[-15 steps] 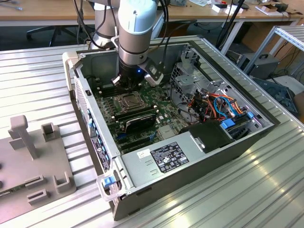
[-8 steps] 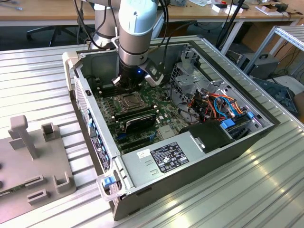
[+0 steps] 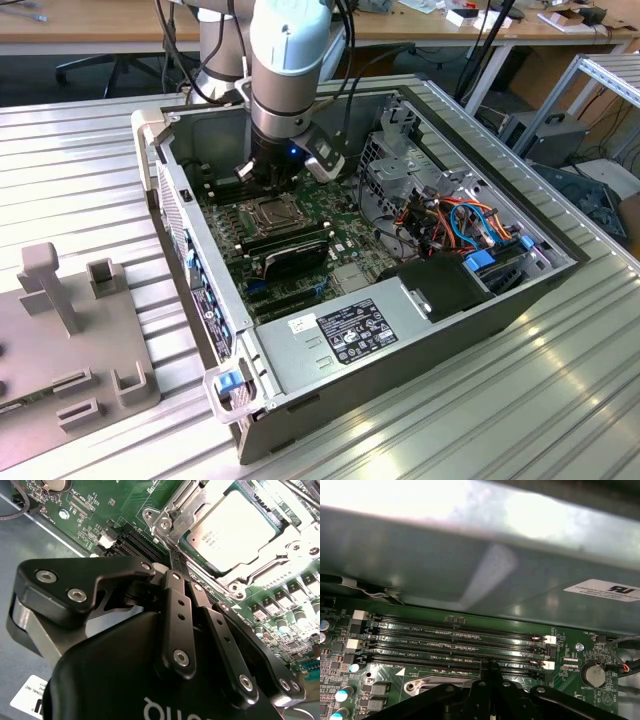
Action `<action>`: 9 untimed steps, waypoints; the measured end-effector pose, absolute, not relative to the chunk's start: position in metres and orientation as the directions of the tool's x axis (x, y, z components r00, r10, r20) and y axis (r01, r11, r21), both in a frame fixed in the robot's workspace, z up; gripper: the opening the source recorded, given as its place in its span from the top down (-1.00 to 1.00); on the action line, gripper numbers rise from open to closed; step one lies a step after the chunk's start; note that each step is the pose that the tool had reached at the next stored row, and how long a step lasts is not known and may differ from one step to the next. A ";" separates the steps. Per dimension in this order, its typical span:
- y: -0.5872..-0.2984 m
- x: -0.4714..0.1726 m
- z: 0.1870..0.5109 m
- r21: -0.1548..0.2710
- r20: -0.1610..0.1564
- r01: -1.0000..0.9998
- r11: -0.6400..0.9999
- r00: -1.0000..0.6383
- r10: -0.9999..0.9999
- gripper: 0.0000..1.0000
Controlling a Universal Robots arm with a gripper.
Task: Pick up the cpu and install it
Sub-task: 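Install the first cpu locking lever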
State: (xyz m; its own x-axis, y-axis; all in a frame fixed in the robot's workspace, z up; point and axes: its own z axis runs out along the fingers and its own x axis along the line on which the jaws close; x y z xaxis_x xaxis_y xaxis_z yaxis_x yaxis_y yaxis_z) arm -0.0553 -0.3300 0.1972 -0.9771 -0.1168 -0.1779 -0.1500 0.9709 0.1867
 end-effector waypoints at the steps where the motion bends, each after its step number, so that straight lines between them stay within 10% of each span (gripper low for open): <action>1: -0.330 -0.055 0.197 0.187 -0.178 -0.150 0.971 -0.977 -0.117 0.79; 9: -0.330 -0.055 0.199 0.187 -0.178 -0.150 0.971 -0.977 -0.117 0.79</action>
